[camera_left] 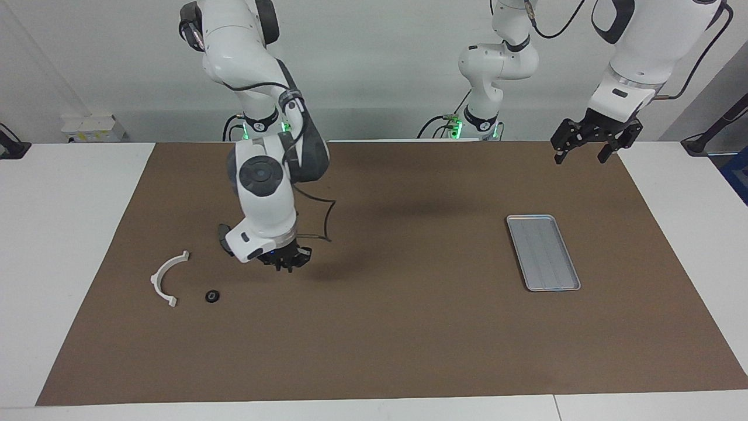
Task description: Place bearing gear from tray to pile
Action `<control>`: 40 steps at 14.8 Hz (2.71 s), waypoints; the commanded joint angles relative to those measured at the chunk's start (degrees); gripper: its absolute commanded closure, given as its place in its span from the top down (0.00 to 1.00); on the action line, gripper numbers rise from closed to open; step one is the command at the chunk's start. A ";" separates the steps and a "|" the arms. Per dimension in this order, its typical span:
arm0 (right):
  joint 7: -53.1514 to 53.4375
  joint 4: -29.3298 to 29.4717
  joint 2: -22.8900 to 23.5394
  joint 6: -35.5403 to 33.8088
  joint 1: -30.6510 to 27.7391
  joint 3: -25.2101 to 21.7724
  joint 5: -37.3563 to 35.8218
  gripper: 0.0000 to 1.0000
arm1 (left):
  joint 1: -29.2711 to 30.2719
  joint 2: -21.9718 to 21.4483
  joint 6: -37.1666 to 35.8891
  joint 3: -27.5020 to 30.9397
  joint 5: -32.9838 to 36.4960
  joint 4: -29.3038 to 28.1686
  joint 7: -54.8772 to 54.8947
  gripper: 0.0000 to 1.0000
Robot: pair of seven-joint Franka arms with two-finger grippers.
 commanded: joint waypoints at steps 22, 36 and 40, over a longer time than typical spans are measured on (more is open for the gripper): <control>-11.48 -9.66 -1.05 17.86 -7.84 0.94 0.59 1.00 | -0.57 -2.30 1.97 0.32 0.90 -3.52 -0.84 1.00; -11.83 -9.92 -30.83 -22.64 -11.00 3.56 4.72 1.00 | 0.83 -2.82 5.39 1.02 0.90 -4.92 0.30 1.00; -11.66 -9.48 -35.06 -27.75 -14.70 8.41 4.81 1.00 | 1.27 -2.82 6.01 1.11 0.90 -5.19 0.39 1.00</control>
